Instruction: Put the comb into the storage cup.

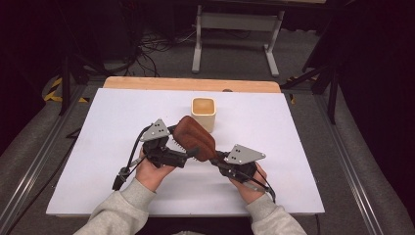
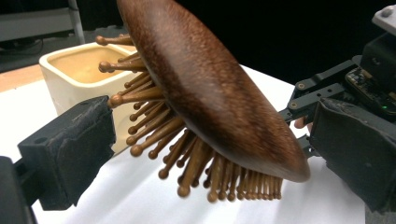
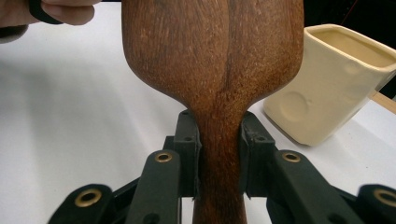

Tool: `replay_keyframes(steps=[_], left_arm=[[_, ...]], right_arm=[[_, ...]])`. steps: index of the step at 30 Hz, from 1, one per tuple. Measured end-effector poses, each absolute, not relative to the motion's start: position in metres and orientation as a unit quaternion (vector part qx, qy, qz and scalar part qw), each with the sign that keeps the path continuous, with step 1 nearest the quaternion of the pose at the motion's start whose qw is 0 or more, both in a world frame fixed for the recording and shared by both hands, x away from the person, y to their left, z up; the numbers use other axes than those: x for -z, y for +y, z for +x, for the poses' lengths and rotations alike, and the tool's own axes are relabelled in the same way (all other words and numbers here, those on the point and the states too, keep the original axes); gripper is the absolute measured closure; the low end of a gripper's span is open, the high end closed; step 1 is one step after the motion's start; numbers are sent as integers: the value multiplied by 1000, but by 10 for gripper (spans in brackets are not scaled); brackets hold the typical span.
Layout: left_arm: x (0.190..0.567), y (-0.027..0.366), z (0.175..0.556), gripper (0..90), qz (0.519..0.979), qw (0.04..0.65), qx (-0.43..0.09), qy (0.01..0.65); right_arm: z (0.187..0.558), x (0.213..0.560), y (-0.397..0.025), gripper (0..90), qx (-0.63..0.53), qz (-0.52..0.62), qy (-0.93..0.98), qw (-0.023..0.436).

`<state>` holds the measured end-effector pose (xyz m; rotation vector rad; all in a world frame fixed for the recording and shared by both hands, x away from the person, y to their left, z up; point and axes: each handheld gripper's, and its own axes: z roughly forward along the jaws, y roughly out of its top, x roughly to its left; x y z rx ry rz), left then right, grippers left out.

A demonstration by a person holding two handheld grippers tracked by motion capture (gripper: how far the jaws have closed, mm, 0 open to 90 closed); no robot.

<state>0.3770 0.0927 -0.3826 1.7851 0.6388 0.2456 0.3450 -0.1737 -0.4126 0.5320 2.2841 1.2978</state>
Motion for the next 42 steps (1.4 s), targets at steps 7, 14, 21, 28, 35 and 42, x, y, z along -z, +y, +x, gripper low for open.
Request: replay_keyframes(steps=[7, 14, 21, 28, 35, 42], left_arm=[[386, 87, 379, 55, 771, 569, -88, 271], [385, 87, 378, 188, 769, 572, -68, 276], [381, 89, 376, 369, 773, 572, -47, 270], [373, 88, 370, 504, 779, 579, -40, 237], [366, 86, 367, 558, 779, 585, -33, 223], [357, 82, 363, 581, 787, 578, -56, 210]], right_arm=[[344, 413, -173, 727, -472, 190, 829, 231], [344, 414, -171, 727, -470, 190, 830, 233], [346, 419, -169, 725, -454, 186, 836, 245], [345, 421, -166, 723, -444, 179, 841, 251], [344, 420, -167, 719, -449, 171, 839, 254], [344, 416, -169, 678, -468, 170, 831, 250]])
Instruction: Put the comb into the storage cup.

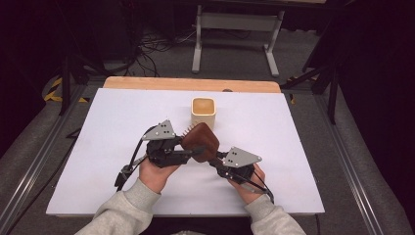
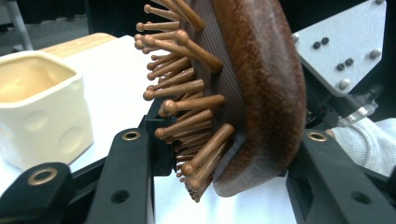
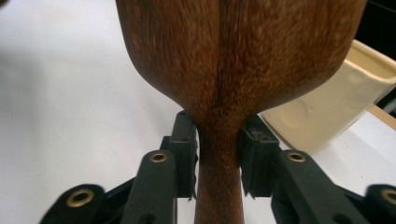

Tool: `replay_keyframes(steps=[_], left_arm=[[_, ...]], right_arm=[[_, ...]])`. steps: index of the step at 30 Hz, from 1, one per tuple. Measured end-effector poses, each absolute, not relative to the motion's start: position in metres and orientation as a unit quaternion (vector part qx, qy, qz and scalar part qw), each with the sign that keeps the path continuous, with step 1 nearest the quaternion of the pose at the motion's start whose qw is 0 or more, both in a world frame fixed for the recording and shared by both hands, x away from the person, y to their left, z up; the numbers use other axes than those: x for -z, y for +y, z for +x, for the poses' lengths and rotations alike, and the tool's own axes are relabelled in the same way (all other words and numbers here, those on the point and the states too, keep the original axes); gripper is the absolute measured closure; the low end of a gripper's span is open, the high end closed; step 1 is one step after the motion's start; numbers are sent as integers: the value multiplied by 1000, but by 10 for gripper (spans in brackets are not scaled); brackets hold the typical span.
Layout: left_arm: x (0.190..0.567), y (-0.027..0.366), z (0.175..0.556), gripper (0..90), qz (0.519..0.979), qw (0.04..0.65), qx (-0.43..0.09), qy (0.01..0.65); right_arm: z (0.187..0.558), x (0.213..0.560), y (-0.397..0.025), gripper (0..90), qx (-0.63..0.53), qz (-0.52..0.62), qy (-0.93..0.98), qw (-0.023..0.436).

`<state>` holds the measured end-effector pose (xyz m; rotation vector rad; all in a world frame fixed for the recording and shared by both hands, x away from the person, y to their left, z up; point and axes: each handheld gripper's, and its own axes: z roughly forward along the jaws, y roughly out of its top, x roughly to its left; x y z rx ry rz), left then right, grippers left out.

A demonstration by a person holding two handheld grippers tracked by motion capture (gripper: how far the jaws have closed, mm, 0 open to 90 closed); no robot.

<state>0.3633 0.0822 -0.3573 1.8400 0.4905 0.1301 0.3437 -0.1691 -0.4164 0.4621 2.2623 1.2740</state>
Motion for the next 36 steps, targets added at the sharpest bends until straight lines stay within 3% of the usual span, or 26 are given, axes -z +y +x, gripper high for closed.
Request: replay_keyframes(steps=[10, 15, 24, 36], left_arm=[[338, 81, 366, 581, 793, 570, -71, 204], [330, 82, 368, 578, 796, 566, -77, 199], [312, 84, 375, 573, 801, 558, -89, 195], [282, 88, 385, 570, 801, 555, -116, 193]], right_arm=[[346, 410, -178, 330, -504, 176, 813, 235], [349, 406, -185, 107, -536, 175, 795, 224], [353, 405, -193, 8, -551, 184, 788, 205], [353, 406, -201, 4, -547, 194, 791, 192]])
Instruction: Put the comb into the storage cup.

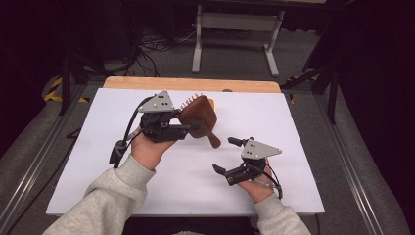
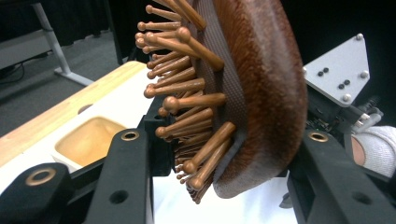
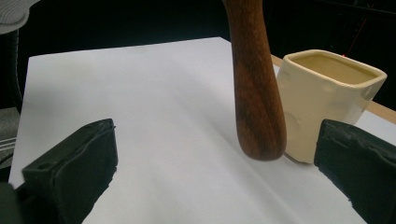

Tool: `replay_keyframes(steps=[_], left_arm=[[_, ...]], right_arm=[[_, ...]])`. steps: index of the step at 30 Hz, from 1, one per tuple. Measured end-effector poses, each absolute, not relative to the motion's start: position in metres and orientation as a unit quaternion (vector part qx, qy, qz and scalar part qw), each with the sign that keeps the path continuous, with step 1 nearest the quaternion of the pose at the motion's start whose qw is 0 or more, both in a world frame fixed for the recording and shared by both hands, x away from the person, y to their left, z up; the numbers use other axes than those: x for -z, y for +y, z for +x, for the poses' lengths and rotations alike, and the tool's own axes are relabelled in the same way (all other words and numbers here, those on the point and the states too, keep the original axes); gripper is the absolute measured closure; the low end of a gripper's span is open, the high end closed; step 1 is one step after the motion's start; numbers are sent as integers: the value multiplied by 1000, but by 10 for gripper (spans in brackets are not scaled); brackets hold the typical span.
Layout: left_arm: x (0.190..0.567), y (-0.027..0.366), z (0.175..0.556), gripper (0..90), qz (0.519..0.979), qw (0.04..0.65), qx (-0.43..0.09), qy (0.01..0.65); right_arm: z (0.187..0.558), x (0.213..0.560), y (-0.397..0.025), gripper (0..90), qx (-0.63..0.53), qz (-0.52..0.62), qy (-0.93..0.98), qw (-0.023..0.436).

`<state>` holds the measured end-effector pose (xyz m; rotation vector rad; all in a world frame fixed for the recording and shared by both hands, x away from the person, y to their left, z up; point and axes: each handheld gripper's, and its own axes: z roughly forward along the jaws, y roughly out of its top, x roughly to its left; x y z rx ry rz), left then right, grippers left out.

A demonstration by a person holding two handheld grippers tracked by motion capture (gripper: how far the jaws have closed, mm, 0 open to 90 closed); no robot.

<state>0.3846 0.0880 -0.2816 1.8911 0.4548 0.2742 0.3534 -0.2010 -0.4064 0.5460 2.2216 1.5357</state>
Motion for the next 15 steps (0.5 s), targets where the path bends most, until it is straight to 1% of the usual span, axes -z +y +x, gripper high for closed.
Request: replay_keyframes(steps=[15], left_arm=[[260, 90, 402, 568, 788, 560, -146, 210]], right_arm=[[355, 405, -211, 6, -548, 209, 786, 196]])
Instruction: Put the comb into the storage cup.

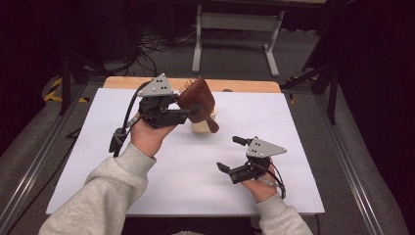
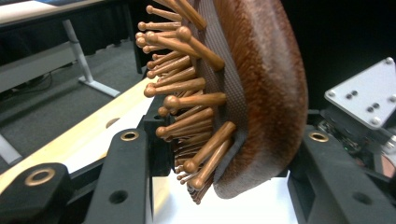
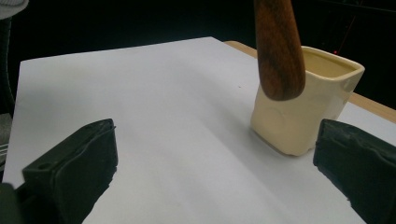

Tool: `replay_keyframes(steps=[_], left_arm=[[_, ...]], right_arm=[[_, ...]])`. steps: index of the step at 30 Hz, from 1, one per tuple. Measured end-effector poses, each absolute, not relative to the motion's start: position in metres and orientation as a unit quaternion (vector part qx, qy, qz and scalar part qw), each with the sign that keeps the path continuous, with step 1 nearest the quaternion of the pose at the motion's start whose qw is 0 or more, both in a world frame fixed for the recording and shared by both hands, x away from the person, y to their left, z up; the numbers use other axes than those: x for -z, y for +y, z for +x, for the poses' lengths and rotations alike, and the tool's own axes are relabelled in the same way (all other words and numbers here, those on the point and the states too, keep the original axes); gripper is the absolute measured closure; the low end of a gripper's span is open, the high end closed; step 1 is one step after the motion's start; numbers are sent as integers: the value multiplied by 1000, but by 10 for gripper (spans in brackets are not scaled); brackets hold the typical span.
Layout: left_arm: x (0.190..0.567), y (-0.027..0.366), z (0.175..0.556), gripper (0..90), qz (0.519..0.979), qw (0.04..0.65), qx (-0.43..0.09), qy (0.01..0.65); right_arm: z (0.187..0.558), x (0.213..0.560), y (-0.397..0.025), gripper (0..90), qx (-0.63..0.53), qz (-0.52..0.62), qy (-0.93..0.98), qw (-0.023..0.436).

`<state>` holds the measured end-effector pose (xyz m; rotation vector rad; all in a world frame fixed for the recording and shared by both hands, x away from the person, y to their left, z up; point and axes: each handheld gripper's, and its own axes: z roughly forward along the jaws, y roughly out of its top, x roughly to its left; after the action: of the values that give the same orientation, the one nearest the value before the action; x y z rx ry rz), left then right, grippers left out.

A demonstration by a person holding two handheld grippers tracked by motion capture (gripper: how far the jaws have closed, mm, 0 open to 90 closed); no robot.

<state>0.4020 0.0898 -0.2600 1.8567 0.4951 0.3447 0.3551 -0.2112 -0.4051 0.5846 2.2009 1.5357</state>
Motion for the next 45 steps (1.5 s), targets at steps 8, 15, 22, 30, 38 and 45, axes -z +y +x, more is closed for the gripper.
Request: replay_keyframes(steps=[8, 15, 22, 30, 38, 45], left_arm=[[254, 94, 412, 567, 778, 563, -164, 226], [253, 99, 419, 565, 767, 567, -177, 241], [254, 102, 426, 565, 755, 570, -193, 261], [258, 101, 436, 565, 745, 568, -212, 280], [263, 95, 447, 563, 738, 566, -222, 292], [269, 89, 457, 561, 740, 557, -226, 301]], right_arm=[[356, 406, -212, 6, -547, 211, 786, 195], [356, 406, -214, 6, -547, 212, 786, 195], [357, 406, -214, 6, -547, 214, 785, 195], [357, 406, -214, 6, -546, 214, 786, 196], [357, 405, -216, 6, -548, 215, 784, 196], [357, 405, -216, 6, -549, 214, 783, 197]])
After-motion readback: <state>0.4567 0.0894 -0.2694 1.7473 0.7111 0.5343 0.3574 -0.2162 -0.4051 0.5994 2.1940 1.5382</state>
